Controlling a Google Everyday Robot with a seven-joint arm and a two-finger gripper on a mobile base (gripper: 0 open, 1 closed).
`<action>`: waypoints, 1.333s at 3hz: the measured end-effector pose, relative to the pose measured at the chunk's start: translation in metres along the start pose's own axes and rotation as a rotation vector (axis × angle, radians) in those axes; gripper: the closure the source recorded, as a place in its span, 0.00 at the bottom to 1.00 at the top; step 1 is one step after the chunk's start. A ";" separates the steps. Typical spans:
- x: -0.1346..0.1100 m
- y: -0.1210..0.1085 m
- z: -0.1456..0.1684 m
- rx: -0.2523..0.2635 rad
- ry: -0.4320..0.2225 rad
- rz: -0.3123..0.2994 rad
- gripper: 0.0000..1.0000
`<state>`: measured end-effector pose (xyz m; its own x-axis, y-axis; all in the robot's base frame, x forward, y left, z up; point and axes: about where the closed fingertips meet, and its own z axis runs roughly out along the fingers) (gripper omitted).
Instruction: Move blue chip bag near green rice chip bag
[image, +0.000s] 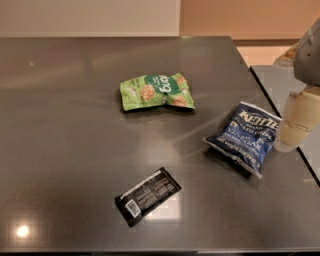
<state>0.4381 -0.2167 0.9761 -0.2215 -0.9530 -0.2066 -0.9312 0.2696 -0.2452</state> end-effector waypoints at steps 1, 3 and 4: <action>0.000 0.000 0.000 0.000 0.000 0.000 0.00; -0.009 0.002 0.010 -0.043 -0.044 -0.093 0.00; -0.012 0.012 0.028 -0.065 -0.062 -0.215 0.00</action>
Offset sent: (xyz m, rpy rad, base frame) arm 0.0009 0.0009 -0.0015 0.0166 0.0388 0.0369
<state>0.4380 -0.1984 0.9490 0.0008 -0.9767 -0.2145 -0.9722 0.0494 -0.2288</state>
